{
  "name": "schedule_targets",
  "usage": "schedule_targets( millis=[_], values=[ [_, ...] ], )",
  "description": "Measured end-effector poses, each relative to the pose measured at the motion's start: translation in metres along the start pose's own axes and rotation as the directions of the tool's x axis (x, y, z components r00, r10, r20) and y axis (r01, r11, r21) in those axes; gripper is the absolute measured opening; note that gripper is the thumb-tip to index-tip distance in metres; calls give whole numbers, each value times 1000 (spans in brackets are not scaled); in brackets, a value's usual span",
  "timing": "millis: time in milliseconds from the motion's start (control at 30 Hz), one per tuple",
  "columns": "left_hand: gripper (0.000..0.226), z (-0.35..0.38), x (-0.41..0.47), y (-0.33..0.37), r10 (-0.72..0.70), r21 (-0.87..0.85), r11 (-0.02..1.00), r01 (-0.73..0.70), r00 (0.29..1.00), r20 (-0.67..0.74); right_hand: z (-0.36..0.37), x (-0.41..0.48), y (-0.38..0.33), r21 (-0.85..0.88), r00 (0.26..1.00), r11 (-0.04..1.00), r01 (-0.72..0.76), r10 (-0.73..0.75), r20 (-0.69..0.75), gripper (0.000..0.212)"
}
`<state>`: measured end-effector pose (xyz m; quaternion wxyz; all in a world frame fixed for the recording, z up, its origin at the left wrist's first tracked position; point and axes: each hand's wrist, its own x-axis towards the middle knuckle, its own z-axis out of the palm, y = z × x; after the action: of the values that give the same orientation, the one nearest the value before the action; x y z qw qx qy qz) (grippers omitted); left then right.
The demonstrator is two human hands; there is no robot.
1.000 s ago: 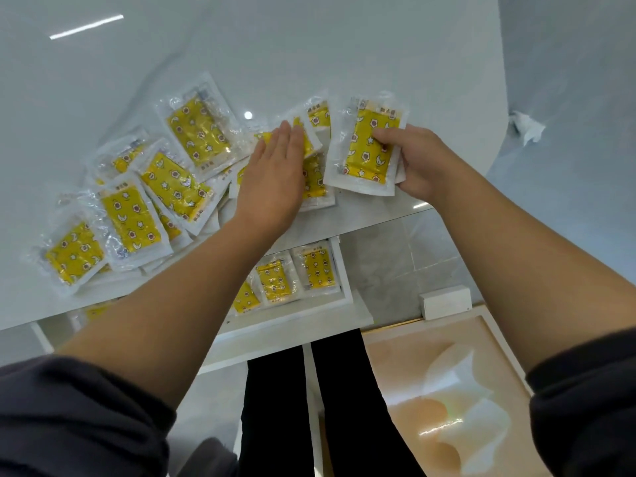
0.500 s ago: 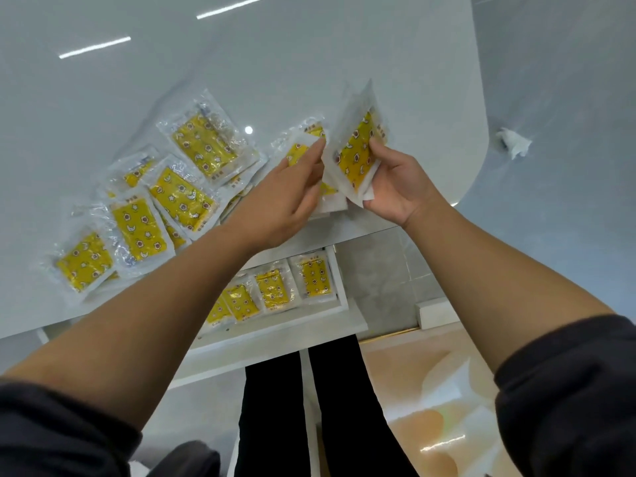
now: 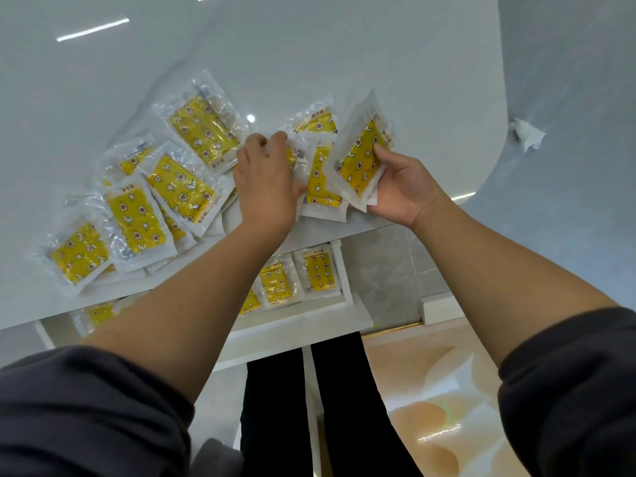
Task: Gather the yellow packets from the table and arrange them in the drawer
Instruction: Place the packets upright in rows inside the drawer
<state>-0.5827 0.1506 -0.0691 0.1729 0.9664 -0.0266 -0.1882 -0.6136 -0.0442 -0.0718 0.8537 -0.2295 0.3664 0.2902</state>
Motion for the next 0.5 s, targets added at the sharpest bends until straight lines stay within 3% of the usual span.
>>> schedule_targets(
  millis=[133, 233, 333, 500],
  values=[
    [79, 2, 1, 6, -120, -5, 993, 120, 993, -6, 1, 3, 3, 6, 1000, 1000, -8, 8, 6, 36],
    [69, 3, 1, 8, -99, -220, 970, 100, 995, 15, 3, 4, 4, 13, 999, 1000, -15, 15, 35, 41],
    [55, 2, 0, 8, -102, -448, 886, 119, 993, 62, 5, 6, 7, 24, 997, 1000, -20, 18, 76, 39],
    [59, 0, 2, 1, -188, -457, 867, 197, 980, 66, 6, 6, 8, 74, 994, 997, -24, 16, 112, 34]
  ],
)
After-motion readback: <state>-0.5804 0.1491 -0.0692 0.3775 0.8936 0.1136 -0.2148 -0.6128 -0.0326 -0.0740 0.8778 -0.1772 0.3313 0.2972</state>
